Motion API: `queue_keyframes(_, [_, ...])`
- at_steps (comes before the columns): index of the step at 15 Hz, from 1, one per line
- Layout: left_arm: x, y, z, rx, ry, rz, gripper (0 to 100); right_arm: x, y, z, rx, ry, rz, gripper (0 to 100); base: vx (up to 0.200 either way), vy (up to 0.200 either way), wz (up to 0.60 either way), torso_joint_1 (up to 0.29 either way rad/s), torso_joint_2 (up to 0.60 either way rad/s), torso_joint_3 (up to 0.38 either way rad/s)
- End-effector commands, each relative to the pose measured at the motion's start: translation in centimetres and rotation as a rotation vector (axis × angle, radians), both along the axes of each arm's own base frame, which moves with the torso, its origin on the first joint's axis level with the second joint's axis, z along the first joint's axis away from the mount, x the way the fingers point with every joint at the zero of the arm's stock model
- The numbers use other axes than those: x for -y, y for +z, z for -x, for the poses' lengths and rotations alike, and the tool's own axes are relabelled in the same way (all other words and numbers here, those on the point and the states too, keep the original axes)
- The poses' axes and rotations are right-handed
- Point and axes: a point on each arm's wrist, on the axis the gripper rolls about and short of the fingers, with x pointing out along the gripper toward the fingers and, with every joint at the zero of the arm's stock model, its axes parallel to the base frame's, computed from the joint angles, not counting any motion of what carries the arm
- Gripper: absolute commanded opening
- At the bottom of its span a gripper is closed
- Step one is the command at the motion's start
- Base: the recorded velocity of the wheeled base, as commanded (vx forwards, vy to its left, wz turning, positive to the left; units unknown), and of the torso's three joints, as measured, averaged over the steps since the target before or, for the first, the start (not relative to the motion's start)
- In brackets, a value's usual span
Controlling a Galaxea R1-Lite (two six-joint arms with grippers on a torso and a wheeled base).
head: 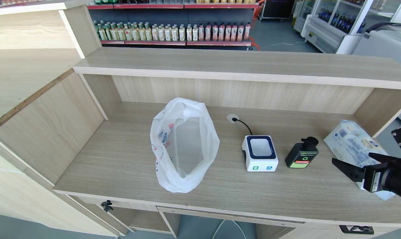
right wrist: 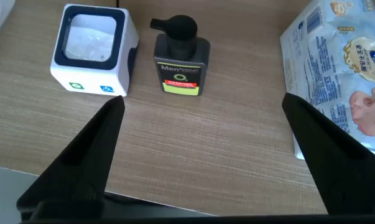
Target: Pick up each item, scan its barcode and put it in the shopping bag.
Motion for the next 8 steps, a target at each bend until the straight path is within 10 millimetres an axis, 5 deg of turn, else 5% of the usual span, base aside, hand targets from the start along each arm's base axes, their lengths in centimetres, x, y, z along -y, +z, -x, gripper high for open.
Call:
queue_keyframes(1, [0.0,0.0,0.0,0.001,0.000,-0.001,100,0.4,-2.0,-1.3,-0.078,-0.019,-0.004,100,0.000,0.000,0.00,0.000,0.00,0.000])
queue_keyframes(4, [0.0,0.0,0.0,0.001,0.000,-0.001,100,1.0,-3.4,-3.3,-0.091,-0.057,0.009,100,0.000,0.000,0.00,0.000,0.00,0.000])
queue_keyframes(8, [0.0,0.0,0.0,0.001,0.000,-0.001,100,0.6,-5.1,-3.2,-0.170,0.022,-0.018,100,0.000,0.000,0.00,0.000,0.00,0.000])
